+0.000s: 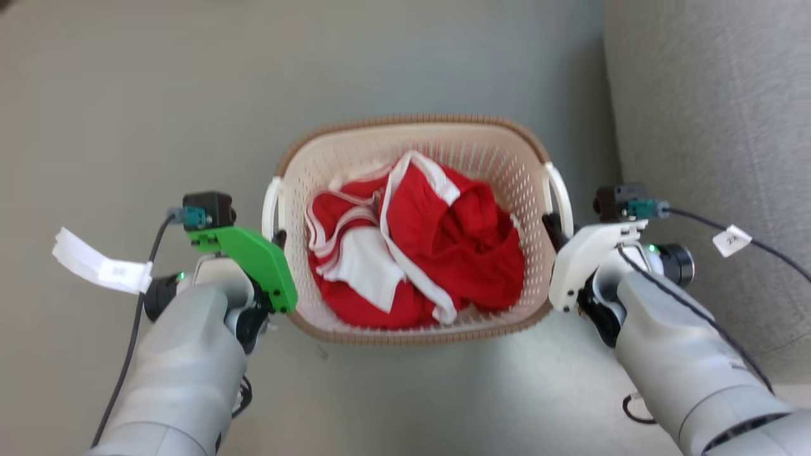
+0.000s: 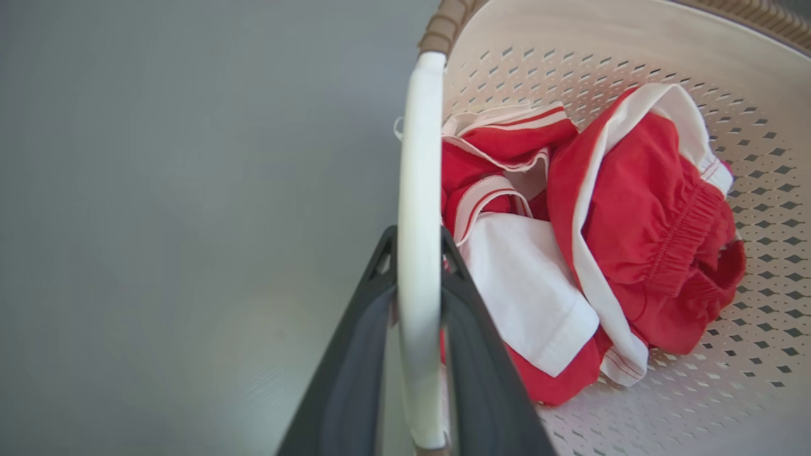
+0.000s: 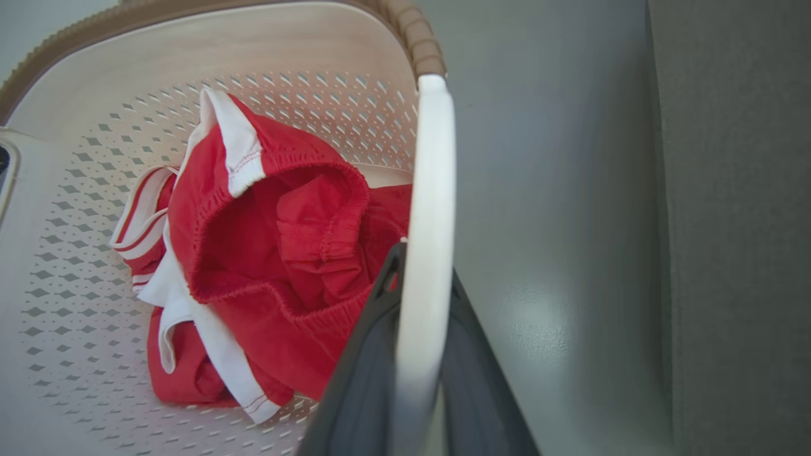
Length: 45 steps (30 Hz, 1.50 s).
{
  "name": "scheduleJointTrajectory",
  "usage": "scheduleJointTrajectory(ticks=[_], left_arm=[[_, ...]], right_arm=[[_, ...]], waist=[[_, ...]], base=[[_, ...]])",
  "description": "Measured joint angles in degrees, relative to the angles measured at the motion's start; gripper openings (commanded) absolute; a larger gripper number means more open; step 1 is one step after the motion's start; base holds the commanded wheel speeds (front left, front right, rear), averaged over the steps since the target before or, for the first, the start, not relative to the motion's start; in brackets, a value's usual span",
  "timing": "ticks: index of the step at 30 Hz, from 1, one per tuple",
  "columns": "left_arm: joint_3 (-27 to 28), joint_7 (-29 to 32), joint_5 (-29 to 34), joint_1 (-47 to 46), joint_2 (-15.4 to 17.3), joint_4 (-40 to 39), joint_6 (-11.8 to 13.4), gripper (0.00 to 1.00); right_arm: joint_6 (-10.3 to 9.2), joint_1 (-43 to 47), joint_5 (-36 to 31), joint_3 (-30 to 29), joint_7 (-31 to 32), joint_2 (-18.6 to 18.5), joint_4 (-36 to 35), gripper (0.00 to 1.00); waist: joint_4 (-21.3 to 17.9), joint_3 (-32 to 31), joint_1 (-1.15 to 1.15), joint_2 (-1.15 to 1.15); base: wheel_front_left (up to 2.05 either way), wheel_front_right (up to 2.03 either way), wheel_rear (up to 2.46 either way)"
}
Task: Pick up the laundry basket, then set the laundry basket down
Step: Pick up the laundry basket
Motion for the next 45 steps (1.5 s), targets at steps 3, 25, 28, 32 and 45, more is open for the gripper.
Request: scheduleJointTrajectory(ticks=[3, 25, 28, 32, 45], left_arm=[[-0.08, 1.18, -0.79, 1.28, -0.03, 0.45, -0.01, 0.00], [-0.81, 8.68, -4.54, 10.24, 0.46, 2.13, -0.01, 0.00], [-0.87, 9.38, -4.63, 11.31, 0.51, 2.35, -0.01, 0.00], [-0.92, 10.46, -5.03, 12.59, 0.52, 2.49, -0.01, 0.00], [-0.88, 12.17, -5.93, 15.39, 1.02, 2.72, -0.01, 0.00]], right_arm=[[0.00, 1.68, 1.96, 1.07, 0.98, 0.08, -0.26, 0.00], [-0.03, 13.39, 13.21, 10.24, 11.76, -0.33, -5.26, 0.00], [-0.03, 14.35, 13.80, 10.98, 12.67, -0.40, -5.59, 0.00], [-0.03, 15.60, 15.37, 11.60, 13.88, -0.42, -5.66, 0.00], [-0.10, 18.11, 18.09, 14.43, 16.74, -0.49, -6.49, 0.00]], waist=[[-0.11, -2.27, 0.00, 0.00], [-0.60, -17.64, 0.00, 0.00], [-0.73, -19.48, 0.00, 0.00], [-0.86, -21.78, 0.00, 0.00], [-1.27, -26.52, 0.00, 0.00]], base=[[0.00, 0.00, 0.00], [0.00, 0.00, 0.00], [0.00, 0.00, 0.00], [0.00, 0.00, 0.00], [0.00, 0.00, 0.00]])
